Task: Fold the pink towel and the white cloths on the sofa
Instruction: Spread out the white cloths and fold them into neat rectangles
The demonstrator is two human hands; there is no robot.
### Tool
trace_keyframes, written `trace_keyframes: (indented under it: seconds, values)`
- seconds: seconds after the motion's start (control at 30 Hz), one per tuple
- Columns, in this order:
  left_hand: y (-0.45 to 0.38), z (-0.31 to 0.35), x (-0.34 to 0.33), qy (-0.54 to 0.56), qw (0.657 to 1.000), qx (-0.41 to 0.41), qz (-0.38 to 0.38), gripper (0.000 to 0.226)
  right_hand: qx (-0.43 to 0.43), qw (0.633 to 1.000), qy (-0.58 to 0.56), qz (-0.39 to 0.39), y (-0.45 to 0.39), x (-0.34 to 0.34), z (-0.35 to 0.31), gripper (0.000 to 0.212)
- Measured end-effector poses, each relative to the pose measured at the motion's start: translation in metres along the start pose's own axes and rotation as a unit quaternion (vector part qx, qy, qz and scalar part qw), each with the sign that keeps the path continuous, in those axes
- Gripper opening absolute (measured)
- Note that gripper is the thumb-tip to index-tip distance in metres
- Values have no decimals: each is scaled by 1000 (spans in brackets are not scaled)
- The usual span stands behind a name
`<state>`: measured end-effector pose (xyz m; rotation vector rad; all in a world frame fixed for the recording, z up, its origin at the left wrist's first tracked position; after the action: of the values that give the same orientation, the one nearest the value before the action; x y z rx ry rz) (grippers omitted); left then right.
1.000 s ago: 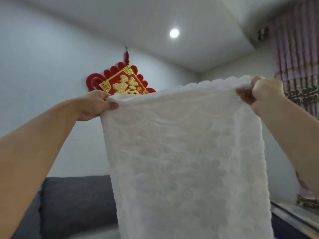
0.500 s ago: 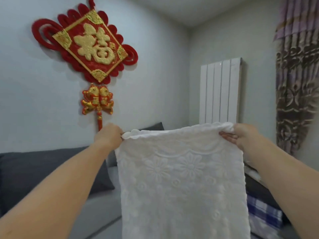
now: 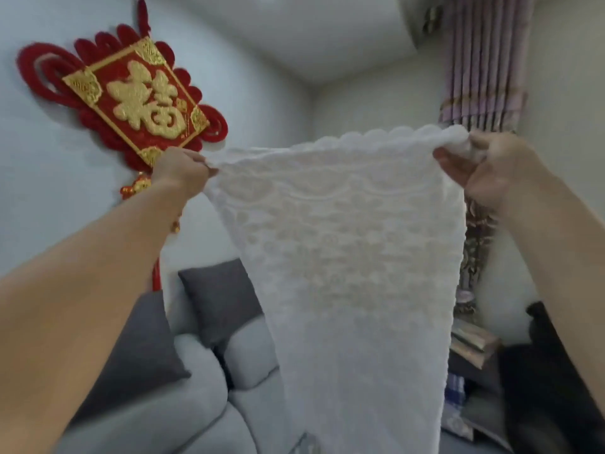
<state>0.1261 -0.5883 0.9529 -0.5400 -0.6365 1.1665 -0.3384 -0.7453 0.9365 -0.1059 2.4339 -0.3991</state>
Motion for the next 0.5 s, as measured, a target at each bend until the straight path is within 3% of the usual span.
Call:
trace_keyframes:
  seconds: [0.2,0.3,0.5]
  values:
    - [105,-181,93,-23,990,105,-93,8,-74,985,156,-25,197,19,138,26]
    - [170,-312,138,-53,968,195,-148,17,-132,961,239,-45,295,41,232,21]
    - [342,-532,217,-79,867,429,-241,15,-272,900,341,-19,479,116,392,24]
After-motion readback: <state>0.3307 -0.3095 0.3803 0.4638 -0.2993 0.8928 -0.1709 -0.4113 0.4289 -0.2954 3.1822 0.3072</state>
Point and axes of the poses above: each hand's wrist, its own y-axis away from the middle knuckle, its own x-axis out of the back of the hand, z = x × y, the point moved 9 cm from there along -y, towards the middle knuckle, and after that the axes turned 10 degrees about z, right-handed, at the moved point
